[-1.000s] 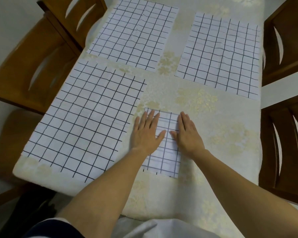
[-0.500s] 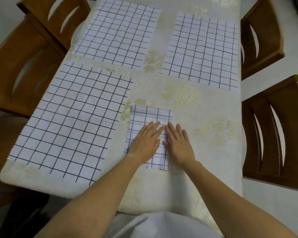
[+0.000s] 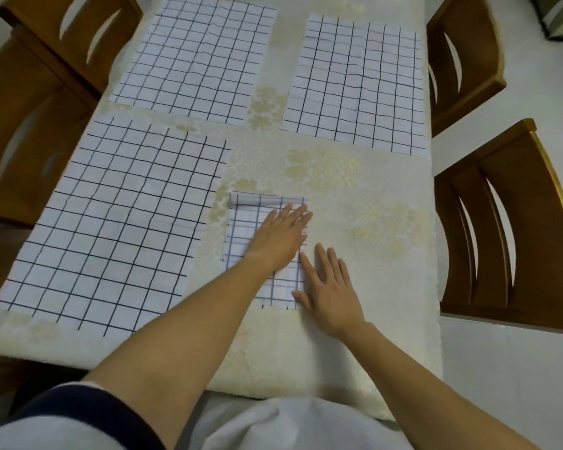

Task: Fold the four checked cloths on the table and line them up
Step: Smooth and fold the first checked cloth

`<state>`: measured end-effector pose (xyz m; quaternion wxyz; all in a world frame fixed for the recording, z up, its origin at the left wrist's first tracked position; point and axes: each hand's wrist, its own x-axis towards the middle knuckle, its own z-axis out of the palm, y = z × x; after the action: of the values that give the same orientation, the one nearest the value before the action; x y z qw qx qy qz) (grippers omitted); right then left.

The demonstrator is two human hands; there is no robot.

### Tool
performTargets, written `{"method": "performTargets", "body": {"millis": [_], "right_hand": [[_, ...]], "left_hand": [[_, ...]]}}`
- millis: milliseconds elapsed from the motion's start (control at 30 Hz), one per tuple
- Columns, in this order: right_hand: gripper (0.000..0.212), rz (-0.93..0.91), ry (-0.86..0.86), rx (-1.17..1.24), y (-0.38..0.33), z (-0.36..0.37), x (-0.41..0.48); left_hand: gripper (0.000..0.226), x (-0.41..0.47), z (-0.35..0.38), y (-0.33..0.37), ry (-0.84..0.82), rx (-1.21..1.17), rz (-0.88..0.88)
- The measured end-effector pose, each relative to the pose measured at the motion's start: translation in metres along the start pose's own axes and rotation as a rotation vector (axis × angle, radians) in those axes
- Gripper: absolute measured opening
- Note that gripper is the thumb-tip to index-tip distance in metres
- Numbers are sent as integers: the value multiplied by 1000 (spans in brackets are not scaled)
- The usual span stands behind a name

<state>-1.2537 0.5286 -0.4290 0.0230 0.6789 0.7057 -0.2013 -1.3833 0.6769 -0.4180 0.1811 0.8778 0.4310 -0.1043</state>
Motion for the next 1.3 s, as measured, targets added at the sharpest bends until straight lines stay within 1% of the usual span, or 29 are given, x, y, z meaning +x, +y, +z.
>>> {"method": "performTargets", "body": {"millis": [167,333,400,467,533,567,600,633,700,800,933,1000,1067,1167,1233,1300], "right_hand": [[61,-27,34,28,2,10,-20],[56,-58,52,55,5,13,-32],[52,-64,91,113,4,11,-31],[48,17,201,262,0,7,-27],[43,197,339,441,-7,-4,-17],[41,294,351,523,-11,-11,-10],[41,379,311,588,-15,-17,-1],[40,444,241,633,-17,-21,8],[39,518,136,669,-23,-25,24],[27,564,105,632,-31,-28,38],[20,610,73,590,-33,-23,46],[19,587,65,593,-30,-23,48],[18,523,51,614,-25,-30,47],[18,395,-34,592,-7,-45,47],[16,320,-115,543,11,-58,52],[13,255,-203,500,28,-73,60]], "left_hand": [[63,20,-13,-11,-78,51,-18],[63,33,-23,-26,-117,48,38],[62,35,-24,-29,-113,35,57],[62,34,-25,-28,-63,20,63],[58,32,-28,-24,87,-4,144],[54,32,-31,-22,163,-28,213],[49,31,-36,-20,200,-41,285],[44,32,-40,-18,193,-32,349],[38,33,-51,-17,79,43,420],[41,35,-62,-17,-96,135,405],[40,40,-63,-16,-126,216,445],[35,45,-63,-16,-120,276,480],[28,49,-65,-15,-120,335,527],[26,56,-74,-10,-180,406,582],[32,59,-83,-6,-267,397,549],[34,63,-89,-8,-337,325,480]]}}
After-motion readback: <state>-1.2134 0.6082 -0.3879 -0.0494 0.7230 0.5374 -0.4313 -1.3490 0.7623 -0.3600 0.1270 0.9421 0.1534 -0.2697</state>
